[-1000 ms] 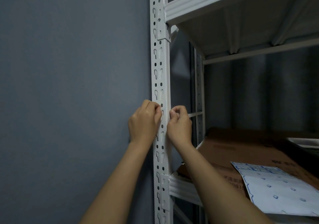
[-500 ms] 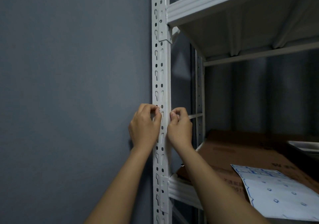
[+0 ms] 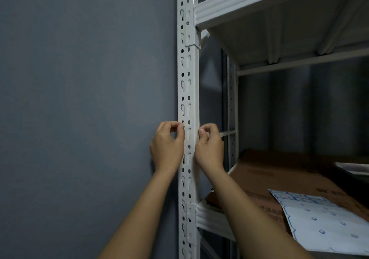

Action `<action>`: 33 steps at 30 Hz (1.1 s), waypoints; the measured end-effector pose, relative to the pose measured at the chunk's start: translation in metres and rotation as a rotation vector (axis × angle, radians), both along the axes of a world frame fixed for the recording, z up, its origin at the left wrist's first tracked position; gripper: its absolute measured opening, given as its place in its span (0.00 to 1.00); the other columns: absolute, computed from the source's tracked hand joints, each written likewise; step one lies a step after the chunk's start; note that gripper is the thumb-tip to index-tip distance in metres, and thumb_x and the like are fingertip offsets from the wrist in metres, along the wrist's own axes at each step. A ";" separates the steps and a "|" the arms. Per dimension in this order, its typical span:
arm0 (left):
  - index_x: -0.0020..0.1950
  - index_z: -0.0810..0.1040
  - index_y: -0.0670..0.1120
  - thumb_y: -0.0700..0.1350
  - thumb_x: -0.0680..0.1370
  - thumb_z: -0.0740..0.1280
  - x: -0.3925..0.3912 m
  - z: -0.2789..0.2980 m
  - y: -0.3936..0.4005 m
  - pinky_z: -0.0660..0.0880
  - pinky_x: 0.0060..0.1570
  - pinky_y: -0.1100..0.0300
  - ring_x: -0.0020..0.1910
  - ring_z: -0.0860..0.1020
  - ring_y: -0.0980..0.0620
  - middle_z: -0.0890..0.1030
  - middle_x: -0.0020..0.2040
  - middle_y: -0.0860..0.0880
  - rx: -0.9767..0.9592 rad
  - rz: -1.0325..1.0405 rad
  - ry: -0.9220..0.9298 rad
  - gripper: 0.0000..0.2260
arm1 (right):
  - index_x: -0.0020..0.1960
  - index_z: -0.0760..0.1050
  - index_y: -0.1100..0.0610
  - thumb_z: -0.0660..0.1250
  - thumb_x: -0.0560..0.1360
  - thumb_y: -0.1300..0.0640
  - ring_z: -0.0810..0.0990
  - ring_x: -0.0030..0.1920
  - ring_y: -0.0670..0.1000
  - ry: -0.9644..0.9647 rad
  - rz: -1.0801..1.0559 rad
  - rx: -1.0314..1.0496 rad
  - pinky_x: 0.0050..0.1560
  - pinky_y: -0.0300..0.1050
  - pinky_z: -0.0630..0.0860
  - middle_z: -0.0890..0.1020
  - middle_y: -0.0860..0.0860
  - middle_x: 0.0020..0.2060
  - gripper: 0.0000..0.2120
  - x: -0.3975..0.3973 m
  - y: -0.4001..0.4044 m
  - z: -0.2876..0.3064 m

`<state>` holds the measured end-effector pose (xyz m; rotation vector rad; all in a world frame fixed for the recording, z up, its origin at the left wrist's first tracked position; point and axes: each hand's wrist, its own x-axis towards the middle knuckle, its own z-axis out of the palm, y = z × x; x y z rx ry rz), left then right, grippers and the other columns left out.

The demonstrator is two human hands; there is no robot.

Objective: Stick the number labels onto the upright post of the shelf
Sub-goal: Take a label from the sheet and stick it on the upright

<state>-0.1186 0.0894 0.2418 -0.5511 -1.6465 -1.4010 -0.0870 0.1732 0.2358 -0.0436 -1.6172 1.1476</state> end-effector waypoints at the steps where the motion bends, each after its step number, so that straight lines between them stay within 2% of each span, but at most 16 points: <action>1: 0.43 0.78 0.52 0.46 0.77 0.66 -0.001 0.002 0.000 0.71 0.43 0.65 0.44 0.77 0.61 0.80 0.47 0.56 0.071 -0.060 -0.048 0.04 | 0.46 0.71 0.57 0.58 0.80 0.62 0.73 0.34 0.47 0.004 -0.004 0.002 0.37 0.44 0.69 0.75 0.48 0.33 0.06 0.000 0.000 0.000; 2: 0.42 0.77 0.52 0.45 0.77 0.65 -0.002 0.004 0.000 0.73 0.41 0.66 0.42 0.78 0.61 0.82 0.46 0.53 0.161 -0.145 -0.095 0.05 | 0.46 0.71 0.57 0.58 0.80 0.63 0.73 0.34 0.48 0.006 -0.006 0.004 0.38 0.45 0.69 0.75 0.48 0.33 0.06 0.001 0.000 0.000; 4: 0.41 0.76 0.52 0.44 0.78 0.65 -0.007 0.005 0.000 0.78 0.37 0.62 0.42 0.81 0.58 0.83 0.45 0.47 0.271 -0.265 -0.137 0.06 | 0.46 0.71 0.57 0.58 0.80 0.63 0.74 0.34 0.48 0.005 -0.008 0.004 0.38 0.46 0.70 0.76 0.48 0.33 0.06 0.001 -0.001 0.000; 6: 0.40 0.76 0.55 0.46 0.77 0.65 -0.009 0.002 -0.002 0.80 0.42 0.52 0.46 0.81 0.56 0.82 0.46 0.49 0.212 -0.230 -0.107 0.07 | 0.46 0.71 0.57 0.58 0.80 0.63 0.75 0.36 0.50 0.007 -0.013 0.001 0.40 0.48 0.72 0.76 0.49 0.34 0.06 0.001 0.000 0.000; 8: 0.39 0.75 0.58 0.47 0.77 0.65 -0.008 0.002 -0.004 0.79 0.46 0.49 0.46 0.79 0.57 0.81 0.45 0.51 0.165 -0.202 -0.065 0.07 | 0.47 0.72 0.58 0.58 0.80 0.62 0.77 0.38 0.53 0.008 -0.014 -0.001 0.41 0.49 0.73 0.77 0.49 0.34 0.05 0.000 0.000 0.000; 11: 0.40 0.75 0.58 0.46 0.77 0.65 0.000 0.002 -0.007 0.75 0.47 0.61 0.46 0.78 0.60 0.81 0.46 0.52 0.135 -0.215 -0.035 0.09 | 0.47 0.71 0.58 0.58 0.80 0.63 0.77 0.38 0.53 0.000 -0.018 0.002 0.41 0.49 0.73 0.77 0.49 0.34 0.05 0.000 0.000 -0.001; 14: 0.40 0.76 0.58 0.45 0.77 0.66 0.009 0.001 -0.011 0.71 0.45 0.71 0.46 0.77 0.64 0.80 0.46 0.54 0.140 -0.252 -0.045 0.08 | 0.46 0.71 0.57 0.60 0.80 0.62 0.76 0.37 0.48 -0.018 0.027 -0.008 0.43 0.47 0.73 0.77 0.47 0.35 0.05 0.003 0.002 0.003; 16: 0.41 0.77 0.56 0.45 0.77 0.67 0.013 -0.001 -0.014 0.73 0.46 0.70 0.44 0.77 0.64 0.81 0.45 0.55 0.146 -0.293 -0.077 0.07 | 0.46 0.74 0.56 0.62 0.79 0.61 0.78 0.39 0.46 -0.004 0.052 -0.037 0.46 0.46 0.75 0.79 0.46 0.36 0.04 0.006 0.003 0.004; 18: 0.40 0.78 0.54 0.44 0.77 0.67 0.018 -0.002 -0.017 0.76 0.48 0.62 0.41 0.78 0.62 0.81 0.41 0.56 0.171 -0.376 -0.121 0.07 | 0.45 0.77 0.52 0.65 0.78 0.59 0.80 0.42 0.45 0.072 0.032 -0.080 0.48 0.45 0.78 0.81 0.44 0.38 0.05 0.014 -0.003 0.004; 21: 0.41 0.79 0.52 0.43 0.76 0.68 0.029 -0.006 -0.025 0.78 0.49 0.57 0.42 0.80 0.60 0.82 0.40 0.55 0.186 -0.477 -0.169 0.06 | 0.43 0.80 0.50 0.69 0.75 0.62 0.81 0.43 0.40 0.205 0.240 -0.139 0.48 0.35 0.77 0.83 0.43 0.39 0.08 0.030 -0.017 0.000; 22: 0.42 0.79 0.51 0.43 0.76 0.68 0.033 -0.007 -0.027 0.78 0.49 0.58 0.43 0.81 0.60 0.83 0.41 0.54 0.186 -0.501 -0.174 0.04 | 0.43 0.81 0.51 0.70 0.75 0.64 0.82 0.43 0.40 0.209 0.316 -0.139 0.47 0.34 0.77 0.84 0.45 0.40 0.08 0.036 -0.021 -0.001; 25: 0.44 0.80 0.48 0.42 0.76 0.68 0.044 -0.009 -0.032 0.78 0.46 0.60 0.41 0.80 0.62 0.83 0.40 0.54 0.180 -0.557 -0.177 0.03 | 0.44 0.82 0.54 0.71 0.74 0.65 0.84 0.44 0.47 0.170 0.422 -0.129 0.48 0.39 0.80 0.85 0.50 0.40 0.07 0.047 -0.027 -0.002; 29: 0.45 0.80 0.47 0.43 0.77 0.68 0.055 -0.011 -0.036 0.78 0.43 0.63 0.42 0.81 0.60 0.83 0.41 0.53 0.177 -0.573 -0.169 0.02 | 0.43 0.82 0.55 0.71 0.73 0.68 0.83 0.42 0.48 0.184 0.440 -0.143 0.48 0.41 0.80 0.85 0.52 0.39 0.08 0.060 -0.031 -0.003; 33: 0.47 0.81 0.46 0.42 0.77 0.67 0.063 -0.011 -0.041 0.76 0.36 0.67 0.44 0.82 0.57 0.84 0.42 0.51 0.162 -0.608 -0.191 0.03 | 0.48 0.82 0.59 0.71 0.73 0.68 0.84 0.44 0.50 0.150 0.457 -0.126 0.51 0.45 0.81 0.84 0.56 0.42 0.07 0.072 -0.031 -0.002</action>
